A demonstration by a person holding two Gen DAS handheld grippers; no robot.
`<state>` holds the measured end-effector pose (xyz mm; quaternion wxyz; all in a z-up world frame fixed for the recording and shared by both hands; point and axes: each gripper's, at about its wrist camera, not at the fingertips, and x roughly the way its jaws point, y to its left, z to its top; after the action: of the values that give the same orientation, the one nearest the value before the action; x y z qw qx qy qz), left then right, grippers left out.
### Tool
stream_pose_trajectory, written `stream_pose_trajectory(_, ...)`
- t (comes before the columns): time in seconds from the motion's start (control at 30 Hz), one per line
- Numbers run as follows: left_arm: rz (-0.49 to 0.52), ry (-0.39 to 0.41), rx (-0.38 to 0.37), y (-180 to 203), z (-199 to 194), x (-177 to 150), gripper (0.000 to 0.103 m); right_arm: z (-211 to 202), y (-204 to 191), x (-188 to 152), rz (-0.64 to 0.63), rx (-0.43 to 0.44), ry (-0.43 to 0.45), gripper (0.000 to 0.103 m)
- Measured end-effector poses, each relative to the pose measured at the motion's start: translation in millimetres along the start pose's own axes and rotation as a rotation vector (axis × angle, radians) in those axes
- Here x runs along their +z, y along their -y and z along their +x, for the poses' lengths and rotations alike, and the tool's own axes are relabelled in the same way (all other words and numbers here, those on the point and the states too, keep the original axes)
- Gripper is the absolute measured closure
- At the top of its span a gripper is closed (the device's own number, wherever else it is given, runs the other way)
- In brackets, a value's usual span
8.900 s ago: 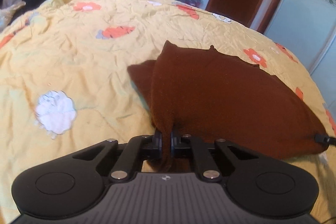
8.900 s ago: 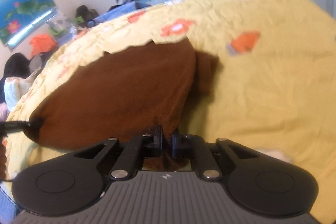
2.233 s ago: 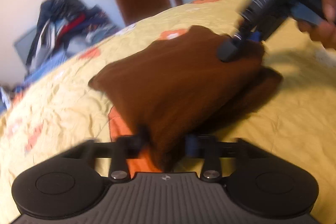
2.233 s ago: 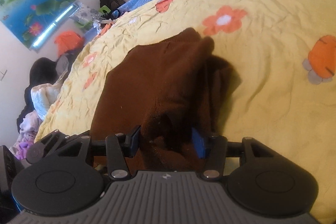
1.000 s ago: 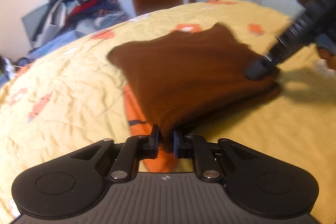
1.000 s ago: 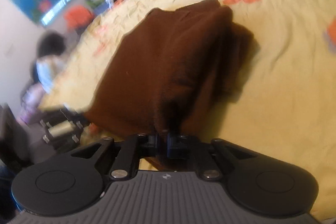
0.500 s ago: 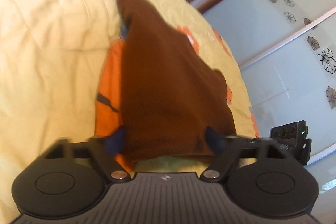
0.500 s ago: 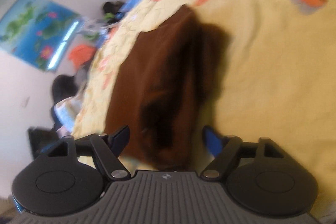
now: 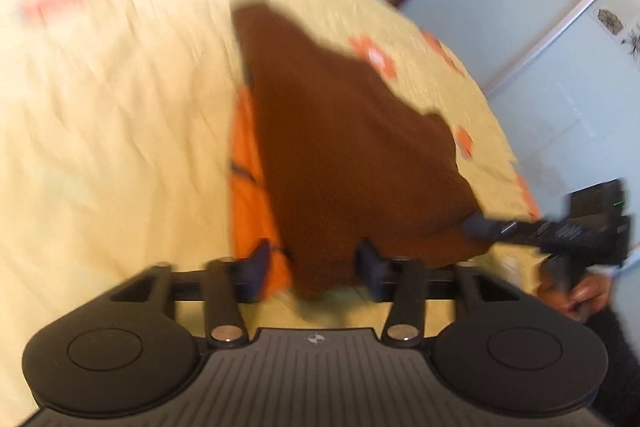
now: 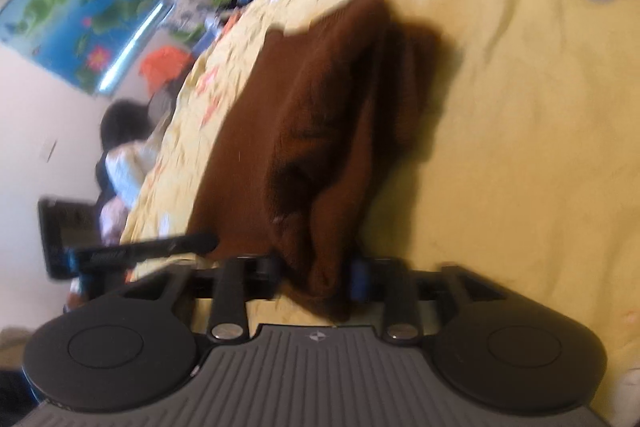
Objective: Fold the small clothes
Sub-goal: 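Open both grippers and lift them off the folded sweater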
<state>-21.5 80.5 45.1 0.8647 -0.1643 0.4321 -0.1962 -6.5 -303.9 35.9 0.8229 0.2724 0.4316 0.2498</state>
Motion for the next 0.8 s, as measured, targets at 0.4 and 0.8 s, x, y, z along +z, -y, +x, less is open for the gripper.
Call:
stream_pose_trajectory(0.4,0.501,0.12,0.239,87.0,84.6,-14.6,0.021,93.1,-33.4,67.0,-0.295,-0.18,0.024,0.051)
stream_pose_trajectory(0.8,0.476,0.178,0.226,85.1,89.3,-19.9,0.013,110.8,-101.7,108.5,-0.396,-0.144,0.012,0.039)
